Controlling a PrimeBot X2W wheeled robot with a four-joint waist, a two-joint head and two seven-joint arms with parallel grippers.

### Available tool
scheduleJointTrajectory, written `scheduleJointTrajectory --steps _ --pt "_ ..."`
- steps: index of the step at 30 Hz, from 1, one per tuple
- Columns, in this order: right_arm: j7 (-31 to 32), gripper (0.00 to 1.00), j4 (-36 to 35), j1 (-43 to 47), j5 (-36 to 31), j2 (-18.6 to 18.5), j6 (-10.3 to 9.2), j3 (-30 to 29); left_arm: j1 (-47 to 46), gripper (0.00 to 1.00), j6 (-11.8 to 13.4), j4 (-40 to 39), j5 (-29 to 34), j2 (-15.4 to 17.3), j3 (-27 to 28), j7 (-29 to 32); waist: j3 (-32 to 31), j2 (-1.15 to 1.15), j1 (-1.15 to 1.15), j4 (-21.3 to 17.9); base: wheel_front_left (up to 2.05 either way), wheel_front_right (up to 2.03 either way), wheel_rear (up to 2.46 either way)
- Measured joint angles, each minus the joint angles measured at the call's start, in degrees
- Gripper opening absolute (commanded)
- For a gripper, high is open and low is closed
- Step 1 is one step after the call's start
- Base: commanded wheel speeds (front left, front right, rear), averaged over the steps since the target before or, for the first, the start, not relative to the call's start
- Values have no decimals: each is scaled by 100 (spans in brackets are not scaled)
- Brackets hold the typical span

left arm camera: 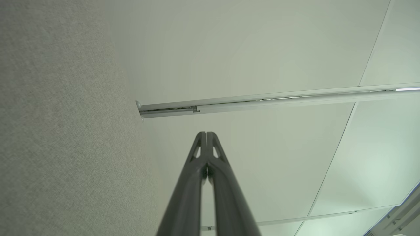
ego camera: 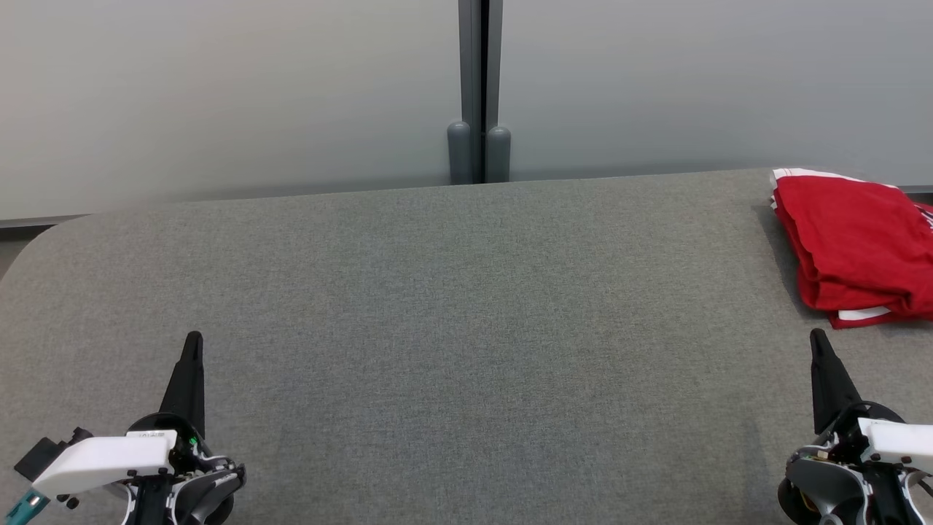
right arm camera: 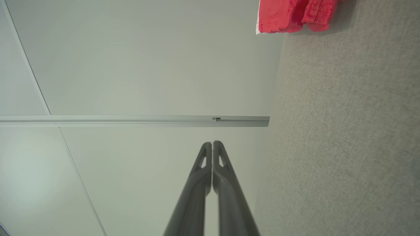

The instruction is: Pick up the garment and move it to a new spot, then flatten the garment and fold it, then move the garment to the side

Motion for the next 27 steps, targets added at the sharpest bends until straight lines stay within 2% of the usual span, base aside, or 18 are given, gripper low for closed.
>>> scheduleJointTrajectory --steps 27 --pt "43 0 2 -2 -2 40 0 -47 -23 0 -11 5 11 -40 70 51 0 0 0 -1 0 0 0"
